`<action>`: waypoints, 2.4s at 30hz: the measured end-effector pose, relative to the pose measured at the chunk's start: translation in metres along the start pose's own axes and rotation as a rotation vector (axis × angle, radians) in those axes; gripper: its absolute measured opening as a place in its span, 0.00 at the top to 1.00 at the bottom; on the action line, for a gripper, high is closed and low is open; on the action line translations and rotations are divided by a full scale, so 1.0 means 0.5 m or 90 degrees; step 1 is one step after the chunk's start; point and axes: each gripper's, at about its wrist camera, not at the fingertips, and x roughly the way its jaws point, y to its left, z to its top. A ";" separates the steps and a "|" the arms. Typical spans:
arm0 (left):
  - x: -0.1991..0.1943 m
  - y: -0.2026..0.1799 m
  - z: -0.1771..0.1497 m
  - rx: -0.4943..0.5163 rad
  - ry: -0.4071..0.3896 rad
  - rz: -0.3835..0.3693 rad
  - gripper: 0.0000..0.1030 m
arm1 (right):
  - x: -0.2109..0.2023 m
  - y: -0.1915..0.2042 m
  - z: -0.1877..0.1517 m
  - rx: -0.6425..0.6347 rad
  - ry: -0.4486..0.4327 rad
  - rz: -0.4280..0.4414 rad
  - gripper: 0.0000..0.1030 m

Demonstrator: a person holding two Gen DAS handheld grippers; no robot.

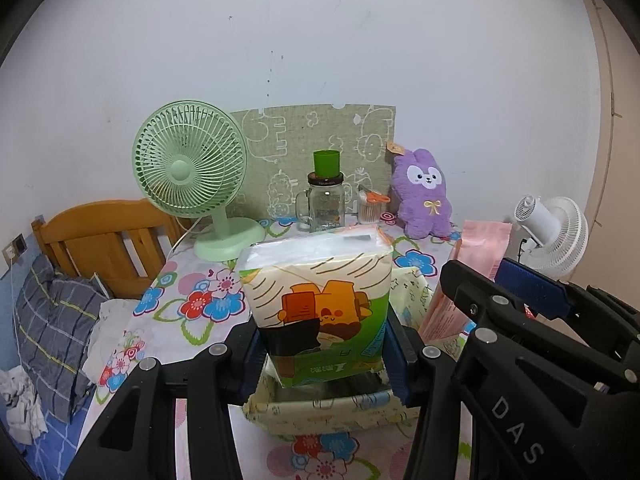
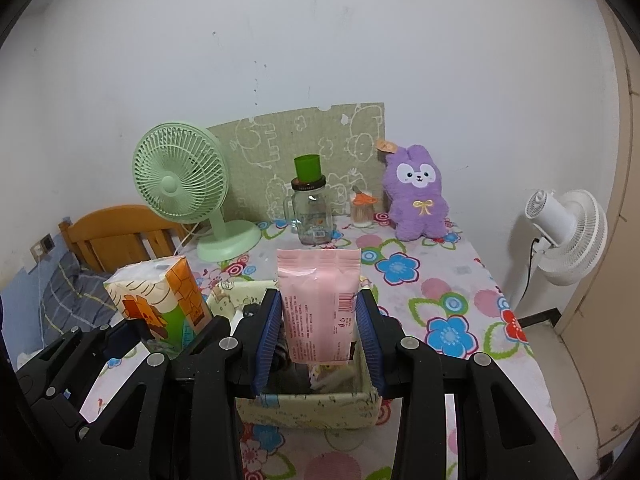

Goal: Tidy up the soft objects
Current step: 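Lift the pink receipt with the right tool while the left tool lifts the tissue box toward the fabric box, then lower the receipt into the box and open the right tool while the left tool releases the tissue box inside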

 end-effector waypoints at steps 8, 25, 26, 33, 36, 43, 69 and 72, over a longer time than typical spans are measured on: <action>0.051 0.009 0.005 -0.008 0.013 -0.011 0.48 | 0.052 -0.002 0.007 0.000 0.012 0.004 0.59; 0.139 0.036 -0.036 -0.023 0.079 -0.010 0.39 | 0.155 0.011 -0.023 -0.006 0.076 0.020 0.59; 0.139 0.038 -0.038 -0.024 0.078 -0.012 0.33 | 0.160 0.012 -0.026 -0.006 0.080 0.022 0.59; 0.139 0.037 -0.043 -0.020 0.075 -0.019 0.17 | 0.175 0.018 -0.034 -0.006 0.093 0.024 0.59; 0.145 0.040 -0.044 -0.022 0.080 -0.017 0.15 | 0.181 0.020 -0.036 -0.007 0.097 0.026 0.59; 0.154 0.046 -0.046 -0.029 0.091 -0.010 0.13 | 0.191 0.026 -0.037 -0.018 0.106 0.035 0.57; 0.032 0.014 -0.039 -0.026 0.048 -0.018 0.00 | 0.040 -0.002 -0.035 -0.009 0.032 0.021 0.12; 0.010 0.009 -0.040 -0.026 0.039 -0.018 0.00 | 0.011 -0.005 -0.037 -0.009 0.021 0.019 0.08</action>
